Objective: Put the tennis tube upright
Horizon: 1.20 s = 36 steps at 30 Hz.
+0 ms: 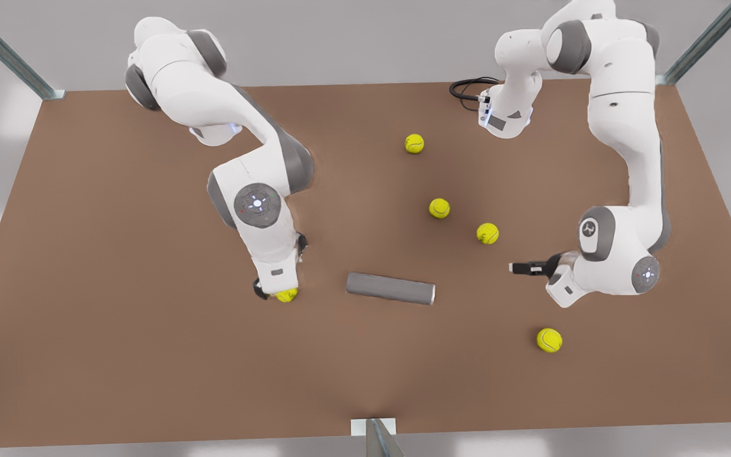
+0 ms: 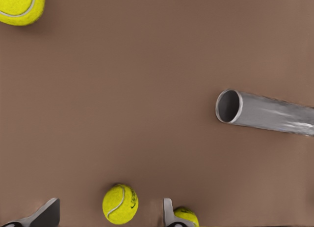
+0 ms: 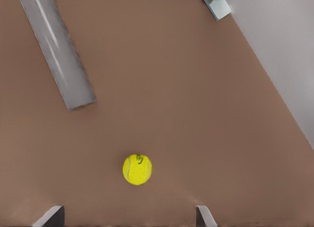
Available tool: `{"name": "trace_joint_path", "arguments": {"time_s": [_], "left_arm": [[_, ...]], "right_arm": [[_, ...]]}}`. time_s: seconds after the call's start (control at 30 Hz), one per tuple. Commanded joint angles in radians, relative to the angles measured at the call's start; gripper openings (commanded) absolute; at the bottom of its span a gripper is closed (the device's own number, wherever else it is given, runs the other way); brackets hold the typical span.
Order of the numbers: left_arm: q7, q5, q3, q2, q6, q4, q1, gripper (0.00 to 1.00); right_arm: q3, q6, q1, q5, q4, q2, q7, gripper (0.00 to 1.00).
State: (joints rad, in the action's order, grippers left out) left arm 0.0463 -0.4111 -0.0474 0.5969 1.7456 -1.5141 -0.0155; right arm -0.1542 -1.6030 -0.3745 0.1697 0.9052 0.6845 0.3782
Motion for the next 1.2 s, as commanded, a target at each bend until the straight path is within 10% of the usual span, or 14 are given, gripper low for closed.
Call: {"name": "trace_joint_path", "arguments": {"time_s": [0.0, 0.13, 0.23, 0.37, 1.17], "left_arm": [[0.013, -0.4, 0.0, 0.01, 0.006, 0.0, 0.0, 1.0], [0.279, -0.552, -0.035, 0.168, 0.17, 0.005, -0.001, 1.0], [0.327, -0.552, -0.134, 0.258, 0.328, 0.026, -0.001, 1.0], [0.362, -0.554, -0.158, 0.29, 0.328, 0.026, -0.003, 1.0], [0.366, -0.578, -0.256, 0.331, 0.328, 0.034, 0.005, 1.0]], "right_arm": [[0.001, 0.0, 0.011, 0.001, 0.0, 0.0, -0.028, 1.0], [0.007, 0.166, 0.143, 0.016, 0.046, -0.126, -0.501, 1.0], [-0.053, -0.138, 0.319, -0.016, 0.787, -0.654, -0.464, 1.0], [-0.064, 0.101, 0.373, -0.079, 0.613, -0.609, -0.443, 1.0], [-0.09, 0.087, 0.391, -0.127, 0.604, -0.596, -0.455, 1.0]]}}
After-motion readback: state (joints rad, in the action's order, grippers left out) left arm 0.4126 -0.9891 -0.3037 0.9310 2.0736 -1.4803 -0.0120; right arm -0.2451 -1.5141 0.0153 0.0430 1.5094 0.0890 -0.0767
